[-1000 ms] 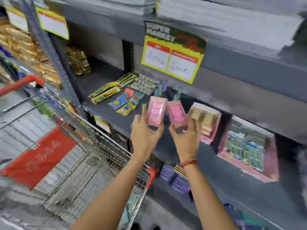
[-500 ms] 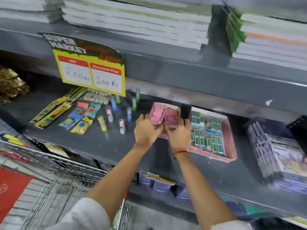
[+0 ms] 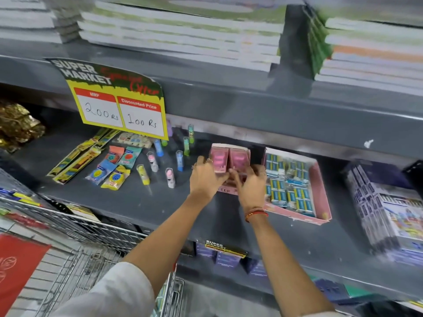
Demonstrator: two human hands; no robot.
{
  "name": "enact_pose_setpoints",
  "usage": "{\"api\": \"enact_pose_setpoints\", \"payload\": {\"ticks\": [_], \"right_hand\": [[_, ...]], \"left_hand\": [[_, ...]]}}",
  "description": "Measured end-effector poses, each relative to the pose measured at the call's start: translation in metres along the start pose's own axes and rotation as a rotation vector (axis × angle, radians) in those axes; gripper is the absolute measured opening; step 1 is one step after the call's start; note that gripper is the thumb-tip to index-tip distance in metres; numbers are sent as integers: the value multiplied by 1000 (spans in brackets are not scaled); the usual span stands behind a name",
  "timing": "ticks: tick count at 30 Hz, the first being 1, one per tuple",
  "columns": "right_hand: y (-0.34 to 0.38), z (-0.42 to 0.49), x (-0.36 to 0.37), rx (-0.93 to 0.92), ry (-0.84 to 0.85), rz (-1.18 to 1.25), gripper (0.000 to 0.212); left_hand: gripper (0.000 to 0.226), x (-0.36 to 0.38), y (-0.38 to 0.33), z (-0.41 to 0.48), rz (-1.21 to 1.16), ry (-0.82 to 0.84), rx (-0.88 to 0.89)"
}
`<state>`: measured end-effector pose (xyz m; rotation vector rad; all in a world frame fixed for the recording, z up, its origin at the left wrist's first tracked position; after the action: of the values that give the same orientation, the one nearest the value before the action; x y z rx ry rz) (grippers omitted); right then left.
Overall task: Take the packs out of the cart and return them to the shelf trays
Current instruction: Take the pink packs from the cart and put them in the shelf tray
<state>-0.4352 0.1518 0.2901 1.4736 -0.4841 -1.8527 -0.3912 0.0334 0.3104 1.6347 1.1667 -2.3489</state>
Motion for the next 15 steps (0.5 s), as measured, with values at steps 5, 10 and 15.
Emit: {"api": "enact_pose_setpoints", "payload": {"ticks": [5, 10, 15], "right_hand": [[1, 1, -3, -25, 38, -2, 43], [7, 4, -5, -94, 55, -23, 33], [12, 5, -7, -105, 26, -59, 33]], "left_hand": [[59, -4, 6, 12, 80, 90, 153], [48, -11, 11, 27, 277, 74, 297], [42, -12, 13, 20, 226, 11, 324]]}}
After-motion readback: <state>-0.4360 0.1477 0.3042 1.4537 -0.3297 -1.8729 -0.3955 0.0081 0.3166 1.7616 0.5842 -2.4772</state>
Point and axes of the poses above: each hand's wrist, its own z-axis towards the middle knuckle, its own x-axis out of the palm, y = z × x, the point moved 1 cm from there along z, towards the middle knuckle, and after that the axes turned 7 degrees about -y, right-handed, at the moved point
